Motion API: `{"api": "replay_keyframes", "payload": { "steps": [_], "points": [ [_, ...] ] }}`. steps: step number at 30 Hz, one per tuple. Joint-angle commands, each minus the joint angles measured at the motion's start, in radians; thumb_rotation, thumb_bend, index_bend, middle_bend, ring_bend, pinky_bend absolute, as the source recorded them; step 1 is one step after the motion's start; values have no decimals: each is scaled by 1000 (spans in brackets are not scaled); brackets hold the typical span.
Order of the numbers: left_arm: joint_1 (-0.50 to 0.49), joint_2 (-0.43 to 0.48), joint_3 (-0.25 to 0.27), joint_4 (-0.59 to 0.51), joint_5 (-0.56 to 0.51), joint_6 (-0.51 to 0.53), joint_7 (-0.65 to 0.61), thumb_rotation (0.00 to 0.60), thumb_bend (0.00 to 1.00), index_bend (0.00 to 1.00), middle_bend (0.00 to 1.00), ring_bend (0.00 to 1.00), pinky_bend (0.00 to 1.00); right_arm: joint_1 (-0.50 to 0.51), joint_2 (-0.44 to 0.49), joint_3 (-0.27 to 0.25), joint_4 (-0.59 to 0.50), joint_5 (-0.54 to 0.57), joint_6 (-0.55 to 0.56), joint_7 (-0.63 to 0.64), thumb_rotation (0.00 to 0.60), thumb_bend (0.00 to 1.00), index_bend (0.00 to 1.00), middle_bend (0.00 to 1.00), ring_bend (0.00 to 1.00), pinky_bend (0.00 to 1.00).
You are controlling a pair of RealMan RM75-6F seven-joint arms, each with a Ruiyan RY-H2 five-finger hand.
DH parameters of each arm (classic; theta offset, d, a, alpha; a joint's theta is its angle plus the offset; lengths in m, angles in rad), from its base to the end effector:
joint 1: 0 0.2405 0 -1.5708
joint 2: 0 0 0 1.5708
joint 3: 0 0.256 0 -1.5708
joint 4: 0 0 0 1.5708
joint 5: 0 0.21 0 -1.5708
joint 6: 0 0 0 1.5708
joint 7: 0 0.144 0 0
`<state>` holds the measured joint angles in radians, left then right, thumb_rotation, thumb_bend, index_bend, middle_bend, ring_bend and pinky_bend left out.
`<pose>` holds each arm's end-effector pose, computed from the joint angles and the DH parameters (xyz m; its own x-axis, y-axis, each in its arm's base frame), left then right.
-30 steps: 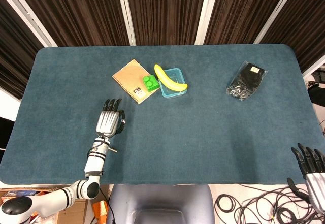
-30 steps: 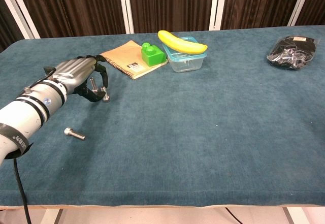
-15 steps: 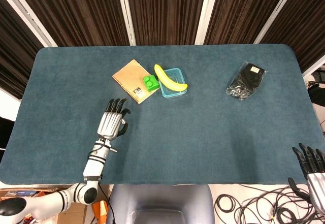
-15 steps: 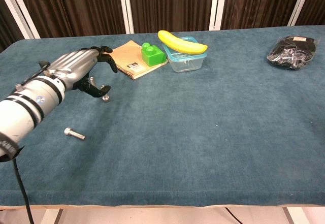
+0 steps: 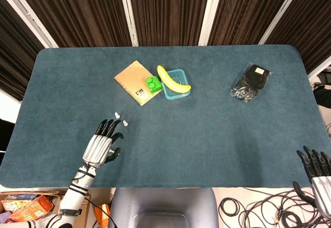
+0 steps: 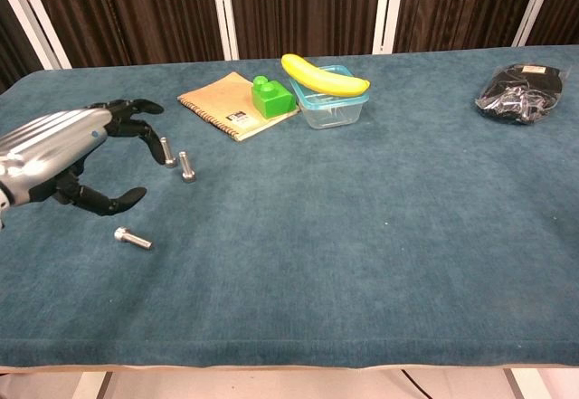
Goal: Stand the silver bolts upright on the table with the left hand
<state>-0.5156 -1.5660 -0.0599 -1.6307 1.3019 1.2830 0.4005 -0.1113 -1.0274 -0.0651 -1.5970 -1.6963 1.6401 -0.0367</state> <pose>-0.1696 0.2662 -0.0024 0.3724 0.1350 0.9182 0.8920 -0.3253 -0.3139 -0.3194 -0.0944 0.1825 0.5161 -0.0494 0.8551 -0.8565 -0.0280 0.5154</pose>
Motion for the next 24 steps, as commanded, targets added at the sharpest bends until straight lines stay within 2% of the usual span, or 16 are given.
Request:
{"api": "replay_keyframes", "payload": {
  "steps": [1, 2, 6, 12, 24],
  "points": [
    [47, -4, 49, 44, 15, 21, -34, 600, 375, 421, 65, 0, 0, -2, -1, -1, 1, -3, 3, -2, 600, 290, 0, 0, 0, 36],
    [56, -23, 63, 93, 10, 14, -33, 600, 375, 421, 66, 0, 0, -3, -3, -3, 1, -8, 6, -7, 600, 290, 0, 0, 0, 36],
    [65, -94, 63, 211, 25, 1, -69, 600, 374, 422, 66, 0, 0, -6, -6, -4, 3, -11, 11, -11, 600, 290, 0, 0, 0, 36],
    [70, -157, 60, 319, 49, -11, -90, 600, 373, 435, 66, 0, 0, -6, -5, -3, 5, -9, 10, -6, 600, 289, 0, 0, 0, 36],
    [79, -192, 53, 368, 60, -48, -87, 600, 373, 469, 66, 0, 0, -4, -8, -3, 1, -9, 5, -15, 600, 290, 0, 0, 0, 36]
  ]
}}
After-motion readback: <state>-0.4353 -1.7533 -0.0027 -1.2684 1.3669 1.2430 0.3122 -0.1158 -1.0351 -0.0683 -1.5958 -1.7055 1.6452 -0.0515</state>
